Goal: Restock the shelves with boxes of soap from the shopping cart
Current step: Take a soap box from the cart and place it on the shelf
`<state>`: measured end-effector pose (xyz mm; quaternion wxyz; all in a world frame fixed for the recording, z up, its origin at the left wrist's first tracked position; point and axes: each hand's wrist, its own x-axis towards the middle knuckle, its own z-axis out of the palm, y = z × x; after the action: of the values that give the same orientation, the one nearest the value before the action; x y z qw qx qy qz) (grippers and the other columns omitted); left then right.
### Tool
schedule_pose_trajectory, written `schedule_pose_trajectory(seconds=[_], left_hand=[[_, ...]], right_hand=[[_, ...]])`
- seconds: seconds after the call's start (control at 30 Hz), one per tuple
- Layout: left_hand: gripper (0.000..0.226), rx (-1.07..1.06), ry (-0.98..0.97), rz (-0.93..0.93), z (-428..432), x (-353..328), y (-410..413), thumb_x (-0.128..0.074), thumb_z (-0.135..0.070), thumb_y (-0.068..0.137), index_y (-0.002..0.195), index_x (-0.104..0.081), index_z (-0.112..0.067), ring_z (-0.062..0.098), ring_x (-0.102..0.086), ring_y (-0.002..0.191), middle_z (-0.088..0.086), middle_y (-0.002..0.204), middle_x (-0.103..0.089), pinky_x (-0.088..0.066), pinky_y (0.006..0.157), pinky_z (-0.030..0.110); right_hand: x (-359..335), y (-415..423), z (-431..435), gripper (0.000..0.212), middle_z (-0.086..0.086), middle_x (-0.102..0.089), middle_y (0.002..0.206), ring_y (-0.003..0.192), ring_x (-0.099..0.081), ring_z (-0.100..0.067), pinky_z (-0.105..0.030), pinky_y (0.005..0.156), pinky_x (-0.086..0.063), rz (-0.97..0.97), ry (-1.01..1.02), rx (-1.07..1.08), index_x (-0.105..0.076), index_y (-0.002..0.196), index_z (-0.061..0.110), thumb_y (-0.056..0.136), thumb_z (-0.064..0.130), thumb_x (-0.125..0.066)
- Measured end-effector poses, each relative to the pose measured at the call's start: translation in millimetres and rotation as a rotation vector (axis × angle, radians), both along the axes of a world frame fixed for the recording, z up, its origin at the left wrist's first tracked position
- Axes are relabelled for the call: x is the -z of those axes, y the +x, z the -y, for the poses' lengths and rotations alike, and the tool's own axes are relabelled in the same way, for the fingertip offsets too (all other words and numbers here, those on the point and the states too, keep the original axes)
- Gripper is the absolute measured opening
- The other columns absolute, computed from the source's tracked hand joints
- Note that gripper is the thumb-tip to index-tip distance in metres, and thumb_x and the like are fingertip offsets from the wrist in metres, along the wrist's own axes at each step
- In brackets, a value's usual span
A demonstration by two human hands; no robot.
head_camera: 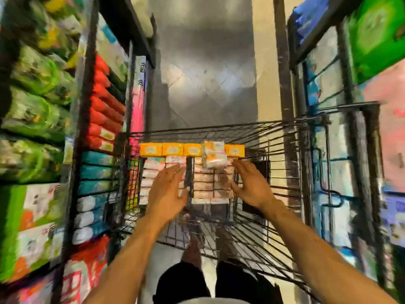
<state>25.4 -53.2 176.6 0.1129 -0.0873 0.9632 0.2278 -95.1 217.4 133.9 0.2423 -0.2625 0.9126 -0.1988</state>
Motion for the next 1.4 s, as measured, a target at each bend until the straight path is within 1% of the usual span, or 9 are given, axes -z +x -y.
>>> schedule_pose_trajectory(seconds=[0.17,0.3,0.53,0.63,0.77,0.87,1.07,1.17,1.4], left_hand=[[0.057,-0.059,0.177,0.074,-1.7,79.2,-55.0,-0.054,-0.040,0.089,0.141,-0.051,-0.018,0.034,-0.058,0.121,0.009,0.142,-0.053,-0.053,0.098,0.047],[0.061,-0.028,0.186,0.069,-0.8,139.1,-93.1,-0.051,-0.044,0.087,0.138,-0.058,-0.010,0.028,-0.050,0.127,0.014,0.137,-0.059,-0.039,0.110,0.035],[0.055,-0.123,0.266,0.013,-12.6,217.4,-132.5,-0.057,-0.038,0.087,0.130,-0.063,-0.002,0.030,-0.055,0.119,0.019,0.127,-0.064,-0.033,0.102,0.018],[0.046,-0.254,0.375,0.012,-20.8,230.1,-143.3,-0.061,-0.029,0.091,0.131,-0.062,-0.005,0.019,-0.058,0.110,0.018,0.123,-0.062,-0.044,0.094,0.022],[0.032,-0.486,0.528,-0.004,-34.6,237.3,-152.6,-0.070,-0.007,0.091,0.123,-0.064,-0.008,-0.011,-0.057,0.092,0.009,0.113,-0.063,-0.045,0.079,0.007],[0.036,-0.635,0.596,0.014,-46.1,237.3,-153.5,-0.078,-0.014,0.087,0.120,-0.064,-0.019,-0.009,-0.059,0.090,0.001,0.109,-0.066,-0.046,0.073,0.006],[0.047,-0.740,0.656,-0.040,-50.3,234.3,-156.3,-0.082,0.004,0.075,0.116,-0.062,-0.009,0.006,-0.057,0.096,0.003,0.115,-0.061,-0.052,0.079,0.015],[0.050,-0.734,0.670,-0.038,-48.8,228.3,-150.2,-0.083,0.008,0.071,0.109,-0.062,-0.017,-0.007,-0.050,0.077,0.003,0.112,-0.050,-0.052,0.072,0.014],[0.042,-0.798,0.784,0.009,-22.9,185.8,-118.2,-0.082,0.001,0.077,0.115,-0.066,-0.006,0.011,-0.058,0.085,0.005,0.102,-0.062,-0.052,0.077,0.020]], right_hand=[[72.0,-21.3,2.5,0.069,-0.014,-0.048,0.147,0.134,-0.045,-0.036,-0.048,0.101,-0.051,0.138,-0.074,0.127,-0.044,0.150,0.015,0.088,0.026,-0.074],[128.0,-33.2,13.6,0.073,-0.014,-0.044,0.151,0.138,-0.042,-0.033,-0.039,0.105,-0.046,0.218,-0.141,0.208,-0.043,0.151,0.015,0.088,0.030,-0.077],[187.4,-36.3,29.4,0.076,-0.012,-0.043,0.147,0.139,-0.043,-0.031,-0.039,0.107,-0.047,0.181,-0.264,0.201,-0.049,0.145,0.015,0.079,0.017,-0.087],[196.2,-35.9,25.9,0.071,-0.006,-0.044,0.144,0.134,-0.048,-0.029,-0.040,0.101,-0.052,0.156,-0.301,0.218,-0.053,0.142,0.015,0.080,0.016,-0.086],[192.1,-31.0,16.9,0.075,-0.007,-0.050,0.141,0.133,-0.049,-0.023,-0.033,0.108,-0.047,0.140,-0.306,0.282,-0.055,0.140,0.013,0.073,0.014,-0.089],[186.5,-21.9,9.0,0.075,-0.003,-0.050,0.142,0.131,-0.049,-0.016,-0.027,0.109,-0.045,0.155,-0.275,0.365,-0.056,0.142,0.018,0.075,0.012,-0.088],[180.6,-3.6,-6.9,0.073,-0.003,-0.051,0.135,0.125,-0.051,-0.007,-0.010,0.106,-0.039,0.149,-0.313,0.447,-0.060,0.138,0.016,0.072,0.001,-0.087],[173.4,1.7,-10.7,0.068,-0.004,-0.051,0.134,0.126,-0.052,-0.009,-0.013,0.108,-0.039,0.161,-0.346,0.466,-0.063,0.135,0.013,0.073,0.001,-0.087],[133.7,1.2,-15.2,0.062,-0.001,-0.051,0.130,0.123,-0.056,-0.013,-0.042,0.101,-0.055,0.213,-0.427,0.458,-0.065,0.132,0.021,0.076,0.009,-0.090]])
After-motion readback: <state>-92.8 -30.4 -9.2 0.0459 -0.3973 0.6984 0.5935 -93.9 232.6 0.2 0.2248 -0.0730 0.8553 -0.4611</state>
